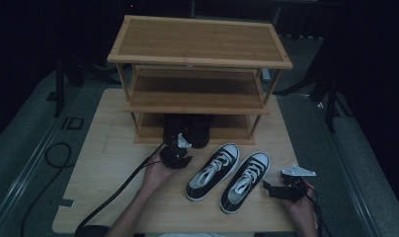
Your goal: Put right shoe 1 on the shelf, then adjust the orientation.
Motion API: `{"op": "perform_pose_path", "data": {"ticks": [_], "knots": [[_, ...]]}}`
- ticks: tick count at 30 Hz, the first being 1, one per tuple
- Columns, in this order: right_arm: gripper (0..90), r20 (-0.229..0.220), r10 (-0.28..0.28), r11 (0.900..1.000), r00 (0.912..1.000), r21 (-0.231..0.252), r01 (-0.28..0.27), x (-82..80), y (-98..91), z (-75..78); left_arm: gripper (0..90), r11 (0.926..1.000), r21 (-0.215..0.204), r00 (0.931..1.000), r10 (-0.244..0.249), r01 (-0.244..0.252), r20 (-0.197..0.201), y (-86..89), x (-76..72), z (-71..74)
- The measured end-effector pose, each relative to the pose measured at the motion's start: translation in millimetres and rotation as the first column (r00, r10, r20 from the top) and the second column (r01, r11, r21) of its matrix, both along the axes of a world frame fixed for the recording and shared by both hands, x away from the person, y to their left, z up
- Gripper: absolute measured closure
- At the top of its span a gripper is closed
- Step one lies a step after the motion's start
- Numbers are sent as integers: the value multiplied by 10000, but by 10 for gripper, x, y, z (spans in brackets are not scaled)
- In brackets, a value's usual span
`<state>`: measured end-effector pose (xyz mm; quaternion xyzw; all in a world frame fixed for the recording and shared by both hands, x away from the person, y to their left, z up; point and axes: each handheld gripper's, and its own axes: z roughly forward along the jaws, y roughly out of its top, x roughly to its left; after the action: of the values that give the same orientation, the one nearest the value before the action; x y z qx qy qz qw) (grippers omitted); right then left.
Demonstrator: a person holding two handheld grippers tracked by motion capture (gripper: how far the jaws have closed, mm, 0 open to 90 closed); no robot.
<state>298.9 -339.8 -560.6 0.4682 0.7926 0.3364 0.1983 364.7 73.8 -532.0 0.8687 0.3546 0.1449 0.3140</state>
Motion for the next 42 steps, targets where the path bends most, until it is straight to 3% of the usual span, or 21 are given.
{"op": "perform_pose_path", "data": {"ticks": [5,13,14,25,30,34,38,42], "knots": [[128,6,-24,10000,10000,-2,24,-1,0,0,671,9997,-138,9997,216,-217,-110,177,-48,-72],[138,35,-54,10000,10000,25,54,2,-3,1,645,9989,-287,9991,362,-368,-201,287,-106,-168],[139,33,-43,10000,10000,27,43,3,-4,1,645,9976,-540,9989,415,-426,-217,316,-111,-183],[147,59,-68,10000,10000,37,68,3,-6,1,612,9928,-1141,9993,371,-371,-22,359,-109,-234],[148,61,-74,10000,10000,34,74,3,-6,1,602,9932,-1123,9993,327,-304,187,352,-124,-250],[154,41,-128,9999,9999,14,128,1,-1,4,595,9904,-1337,9992,371,-345,164,369,-129,-262],[237,-96,-369,9993,9993,29,370,-13,-5,35,593,9888,-1456,9993,336,-313,137,382,-122,-266],[462,-195,-286,9982,9994,522,296,-62,-4,153,593,9884,-1488,9994,317,-292,143,389,-123,-270]]}}
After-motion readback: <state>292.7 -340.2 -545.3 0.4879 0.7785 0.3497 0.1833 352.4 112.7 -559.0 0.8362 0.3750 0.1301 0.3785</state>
